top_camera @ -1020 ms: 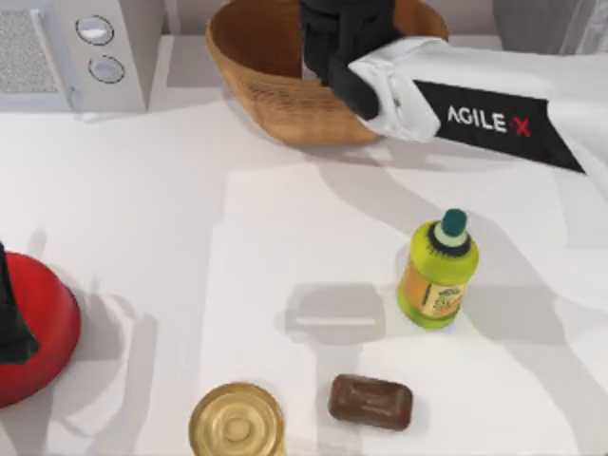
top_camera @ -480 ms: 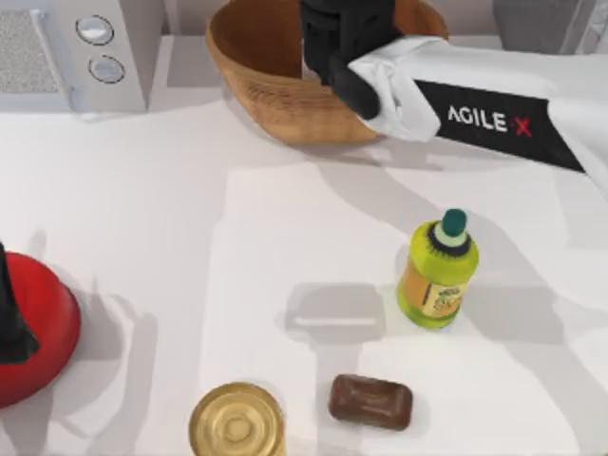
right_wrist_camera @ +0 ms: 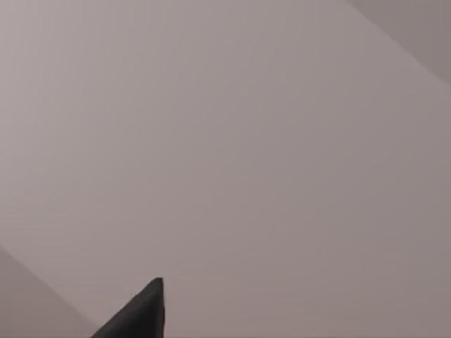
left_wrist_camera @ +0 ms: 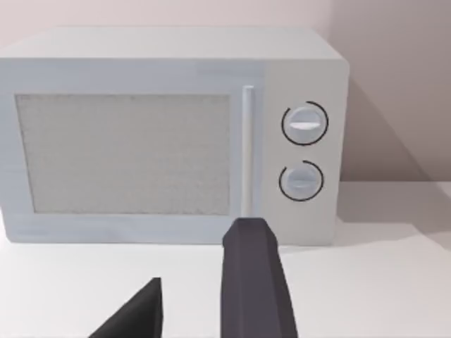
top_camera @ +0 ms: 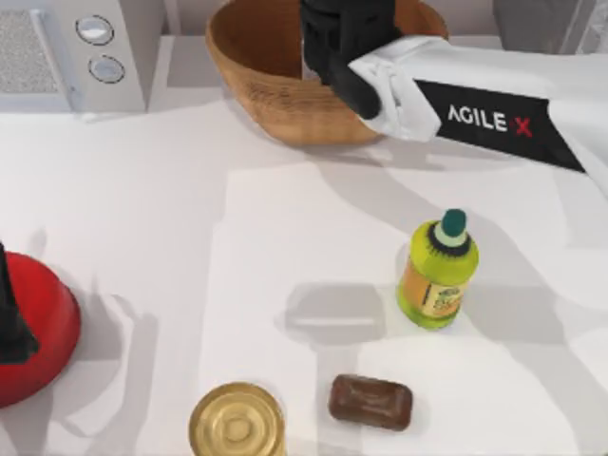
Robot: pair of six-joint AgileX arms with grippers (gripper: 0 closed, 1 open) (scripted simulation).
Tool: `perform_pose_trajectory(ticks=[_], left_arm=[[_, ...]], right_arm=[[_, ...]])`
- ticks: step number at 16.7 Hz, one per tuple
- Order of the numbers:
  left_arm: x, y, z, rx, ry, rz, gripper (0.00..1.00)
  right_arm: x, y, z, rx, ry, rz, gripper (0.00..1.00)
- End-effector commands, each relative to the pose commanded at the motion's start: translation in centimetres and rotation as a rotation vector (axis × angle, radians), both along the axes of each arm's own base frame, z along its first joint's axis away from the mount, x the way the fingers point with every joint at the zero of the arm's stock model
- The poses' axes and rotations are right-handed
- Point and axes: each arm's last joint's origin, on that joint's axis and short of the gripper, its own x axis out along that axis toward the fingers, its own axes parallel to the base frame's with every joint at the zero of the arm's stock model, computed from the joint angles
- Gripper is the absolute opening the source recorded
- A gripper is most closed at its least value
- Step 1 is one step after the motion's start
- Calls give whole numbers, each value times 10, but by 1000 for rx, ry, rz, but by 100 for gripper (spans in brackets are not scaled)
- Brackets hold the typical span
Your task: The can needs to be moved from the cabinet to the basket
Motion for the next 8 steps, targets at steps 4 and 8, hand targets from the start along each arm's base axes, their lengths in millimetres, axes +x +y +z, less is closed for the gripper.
perform_pose_trajectory(ticks=[4, 8], left_arm=[[0, 0, 0, 0, 0, 0, 100], [0, 0, 0, 0, 0, 0, 100]], right_arm=[[-1, -1, 0, -3, 4, 2, 100], [-10, -33, 21, -19, 26, 1, 100]])
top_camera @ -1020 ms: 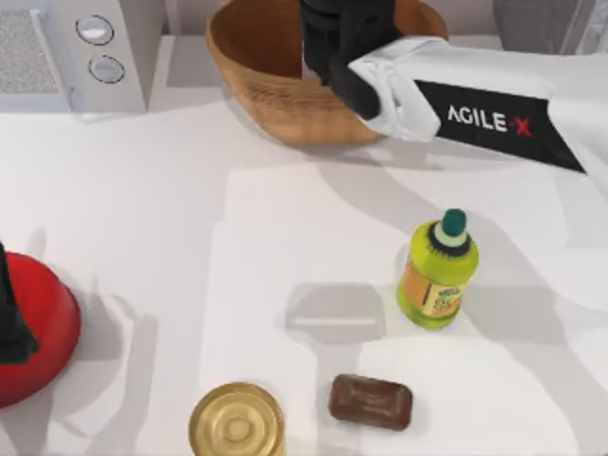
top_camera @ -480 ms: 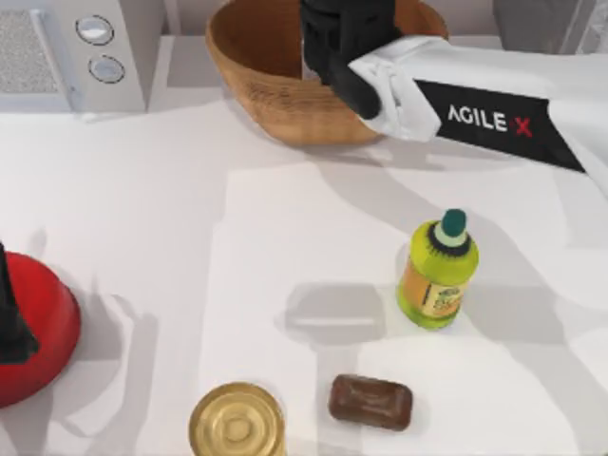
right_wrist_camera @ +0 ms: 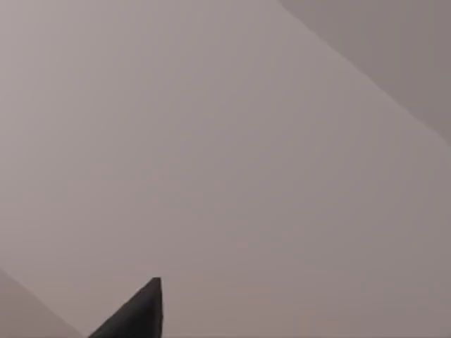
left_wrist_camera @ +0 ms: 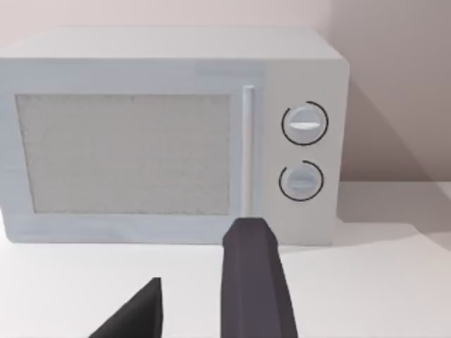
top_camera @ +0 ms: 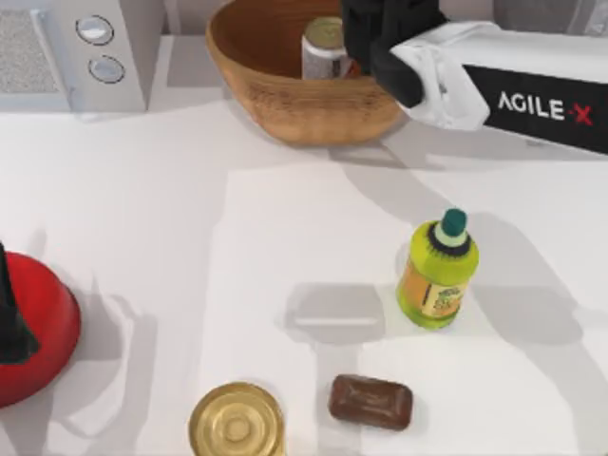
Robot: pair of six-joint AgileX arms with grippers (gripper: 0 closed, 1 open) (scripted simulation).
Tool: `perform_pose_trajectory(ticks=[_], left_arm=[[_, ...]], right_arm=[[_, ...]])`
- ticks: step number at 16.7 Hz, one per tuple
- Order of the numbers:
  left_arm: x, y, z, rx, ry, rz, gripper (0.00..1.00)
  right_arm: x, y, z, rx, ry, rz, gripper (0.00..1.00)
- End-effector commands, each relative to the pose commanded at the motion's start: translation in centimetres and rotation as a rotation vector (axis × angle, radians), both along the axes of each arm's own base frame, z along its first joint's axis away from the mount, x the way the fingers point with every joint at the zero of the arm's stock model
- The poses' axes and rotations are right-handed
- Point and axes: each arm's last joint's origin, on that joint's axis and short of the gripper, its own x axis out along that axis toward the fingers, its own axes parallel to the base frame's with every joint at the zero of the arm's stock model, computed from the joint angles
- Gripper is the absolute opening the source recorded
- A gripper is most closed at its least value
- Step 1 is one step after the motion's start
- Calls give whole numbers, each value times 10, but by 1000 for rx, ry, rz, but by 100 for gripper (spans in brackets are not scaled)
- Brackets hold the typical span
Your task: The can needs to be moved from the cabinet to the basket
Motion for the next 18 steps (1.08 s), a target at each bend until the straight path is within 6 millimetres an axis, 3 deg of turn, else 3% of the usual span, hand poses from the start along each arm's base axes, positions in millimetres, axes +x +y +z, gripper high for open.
perform_pose_trajectory(ticks=[3, 5, 8, 10, 12, 14, 16, 18], left_arm=[[0, 0, 0, 0, 0, 0, 100], [0, 0, 0, 0, 0, 0, 100], [0, 0, 0, 0, 0, 0, 100], [0, 0, 0, 0, 0, 0, 100], [0, 0, 0, 0, 0, 0, 100], [0, 0, 0, 0, 0, 0, 100], [0, 0, 0, 0, 0, 0, 100], [0, 0, 0, 0, 0, 0, 100]], right_arm=[[-22, -45, 36, -4, 5, -2, 100], [-51, -84, 66, 1, -3, -3, 100], [-115, -147, 102, 15, -36, -5, 100], [-169, -186, 111, 24, -65, -6, 100], [-224, -218, 103, 30, -92, -7, 100], [-271, -241, 78, 32, -110, -7, 100], [-305, -255, 42, 29, -112, -7, 100], [-325, -264, 3, 24, -97, -6, 100]])
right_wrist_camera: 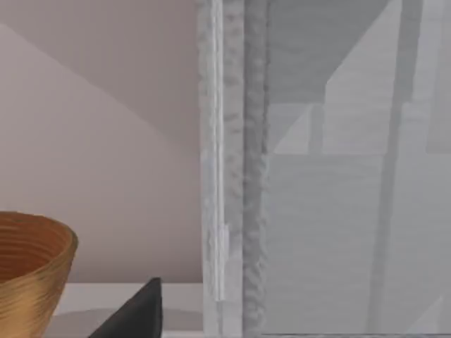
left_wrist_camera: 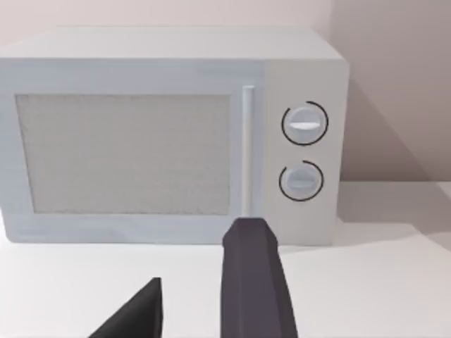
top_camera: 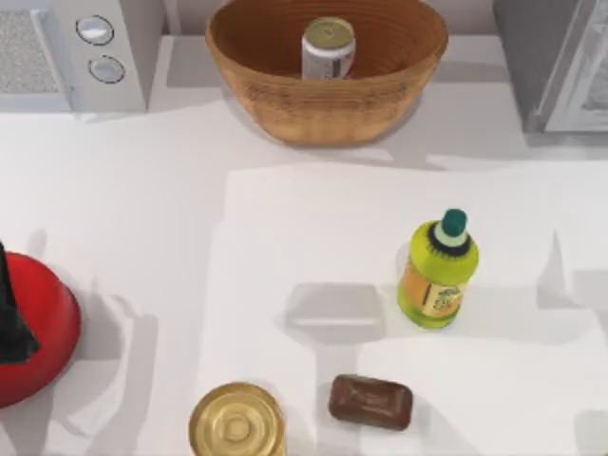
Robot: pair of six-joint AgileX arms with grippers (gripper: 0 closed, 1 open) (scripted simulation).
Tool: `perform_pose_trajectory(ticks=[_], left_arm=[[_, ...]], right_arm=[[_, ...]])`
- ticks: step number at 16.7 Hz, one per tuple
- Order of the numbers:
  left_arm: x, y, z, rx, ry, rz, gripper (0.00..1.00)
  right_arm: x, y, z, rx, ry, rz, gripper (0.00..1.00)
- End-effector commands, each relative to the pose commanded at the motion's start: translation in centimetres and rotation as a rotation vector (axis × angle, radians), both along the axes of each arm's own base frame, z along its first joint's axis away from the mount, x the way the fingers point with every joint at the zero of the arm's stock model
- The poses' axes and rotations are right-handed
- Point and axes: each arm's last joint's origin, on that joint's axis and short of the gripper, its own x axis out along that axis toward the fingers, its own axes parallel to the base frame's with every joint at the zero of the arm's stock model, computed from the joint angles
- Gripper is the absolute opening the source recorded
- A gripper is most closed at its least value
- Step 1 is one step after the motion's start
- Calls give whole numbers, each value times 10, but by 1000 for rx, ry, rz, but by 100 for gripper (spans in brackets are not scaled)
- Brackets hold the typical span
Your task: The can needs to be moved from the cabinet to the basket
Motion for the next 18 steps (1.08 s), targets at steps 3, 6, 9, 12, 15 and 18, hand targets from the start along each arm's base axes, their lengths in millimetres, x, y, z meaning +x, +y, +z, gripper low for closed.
perform_pose_trajectory(ticks=[3, 6, 9, 12, 15, 18], left_arm=[[0, 0, 0, 0, 0, 0, 100], [0, 0, 0, 0, 0, 0, 100], [0, 0, 0, 0, 0, 0, 100], [0, 0, 0, 0, 0, 0, 100], [0, 0, 0, 0, 0, 0, 100], [0, 0, 0, 0, 0, 0, 100]], right_arm=[[-12, -7, -52, -4, 39, 2, 100], [-14, -10, -81, -5, 65, 3, 100], [-14, -10, -86, -4, 69, 3, 100], [-14, -10, -85, -4, 71, 4, 100], [-13, -12, -77, -7, 47, 8, 100], [-9, -19, -48, -26, -34, 26, 100]])
